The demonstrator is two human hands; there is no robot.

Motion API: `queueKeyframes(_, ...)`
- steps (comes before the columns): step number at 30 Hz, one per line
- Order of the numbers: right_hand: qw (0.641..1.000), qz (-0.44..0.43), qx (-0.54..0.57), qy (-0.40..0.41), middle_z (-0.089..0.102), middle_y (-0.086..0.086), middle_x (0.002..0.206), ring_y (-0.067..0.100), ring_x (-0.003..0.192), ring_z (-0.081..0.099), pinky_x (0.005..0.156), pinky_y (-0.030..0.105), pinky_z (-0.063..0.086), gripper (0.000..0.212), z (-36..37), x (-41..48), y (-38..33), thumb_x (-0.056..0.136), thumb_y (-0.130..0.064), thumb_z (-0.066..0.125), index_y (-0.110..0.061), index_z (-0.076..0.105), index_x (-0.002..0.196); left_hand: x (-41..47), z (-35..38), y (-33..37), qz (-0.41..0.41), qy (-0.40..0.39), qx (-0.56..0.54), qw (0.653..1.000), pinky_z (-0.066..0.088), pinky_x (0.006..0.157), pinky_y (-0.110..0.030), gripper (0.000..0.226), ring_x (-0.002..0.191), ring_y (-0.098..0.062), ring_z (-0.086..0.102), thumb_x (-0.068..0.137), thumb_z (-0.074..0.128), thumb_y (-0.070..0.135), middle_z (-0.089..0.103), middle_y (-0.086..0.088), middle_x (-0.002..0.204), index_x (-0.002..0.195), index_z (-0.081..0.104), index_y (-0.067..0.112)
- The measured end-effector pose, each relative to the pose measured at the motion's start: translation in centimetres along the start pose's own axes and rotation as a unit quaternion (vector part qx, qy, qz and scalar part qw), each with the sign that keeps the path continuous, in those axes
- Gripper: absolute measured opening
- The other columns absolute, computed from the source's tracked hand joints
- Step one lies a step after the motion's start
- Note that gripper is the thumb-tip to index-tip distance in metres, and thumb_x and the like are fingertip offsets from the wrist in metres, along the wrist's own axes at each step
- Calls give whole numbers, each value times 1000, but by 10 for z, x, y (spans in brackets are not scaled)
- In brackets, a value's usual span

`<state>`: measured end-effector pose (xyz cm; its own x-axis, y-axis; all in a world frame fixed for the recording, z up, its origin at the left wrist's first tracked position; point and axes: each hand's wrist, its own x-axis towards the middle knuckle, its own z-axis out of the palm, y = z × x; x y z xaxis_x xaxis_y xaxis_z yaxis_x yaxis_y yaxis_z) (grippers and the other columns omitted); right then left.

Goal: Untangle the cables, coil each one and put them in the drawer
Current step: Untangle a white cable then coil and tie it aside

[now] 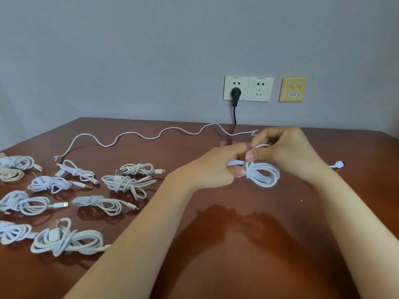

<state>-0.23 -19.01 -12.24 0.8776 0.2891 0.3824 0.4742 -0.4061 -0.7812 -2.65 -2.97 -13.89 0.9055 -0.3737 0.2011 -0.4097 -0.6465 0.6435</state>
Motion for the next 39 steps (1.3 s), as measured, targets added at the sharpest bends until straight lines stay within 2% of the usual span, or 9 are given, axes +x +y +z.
queueKeyframes(6,972,118,190,-75,66,0,60,8,53,60,52,17,49,20,-6,0,20,56,-25,70,-11,65,69,3,12,0,25,12,-74,997,36,68,-29,34,72,-14,46,88,55,2,52,4,77,74,40,28)
queueKeyframes(9,936,159,297,-98,69,2,63,10,54,64,52,19,52,24,-2,0,26,55,-32,81,-14,69,64,3,12,0,29,32,-86,995,34,66,-28,34,71,-14,44,89,54,2,50,5,76,75,39,29)
queueKeyframes(14,899,227,373,-25,52,0,46,3,33,45,33,10,35,5,7,-2,22,71,-10,63,-11,62,66,5,11,1,40,90,-149,984,38,69,-21,31,66,5,49,91,52,3,54,13,78,79,42,29)
queueKeyframes(17,886,225,404,-6,55,-2,49,1,32,45,30,11,35,20,13,2,21,89,-3,48,-12,60,78,7,15,0,31,135,-189,972,37,65,-16,31,61,10,50,92,49,0,55,12,81,83,41,28)
queueKeyframes(23,936,141,314,72,61,0,52,5,43,56,46,17,50,9,40,-3,0,84,-5,63,-4,63,75,15,13,-1,-20,280,-308,909,35,59,-16,26,62,-2,44,95,44,2,55,1,94,111,50,21)
queueKeyframes(27,984,-2,51,170,60,-2,51,15,50,59,60,28,50,16,50,-5,-2,79,-13,67,-17,63,65,15,15,4,-55,292,-307,904,44,72,-30,34,74,-23,49,96,40,3,63,-12,108,119,55,23)
queueKeyframes(32,990,-73,-6,118,64,8,64,19,64,62,72,33,48,13,48,-7,1,85,-18,63,-31,63,84,15,13,-1,-60,312,-277,907,39,75,-30,36,109,-44,52,97,40,5,61,-20,117,124,56,22)
queueKeyframes(35,993,-77,5,91,64,5,67,6,62,59,75,26,45,22,50,-7,3,90,-11,56,-33,57,91,15,12,-4,-63,316,-256,912,43,77,-36,37,110,-43,52,96,40,6,62,-15,115,123,55,26)
queueKeyframes(39,993,-78,-14,92,57,-7,58,12,62,53,62,15,37,10,47,-6,7,89,-12,56,-15,61,81,17,16,-9,-68,305,-218,924,46,83,-37,37,104,-39,56,94,40,7,63,-5,103,123,55,26)
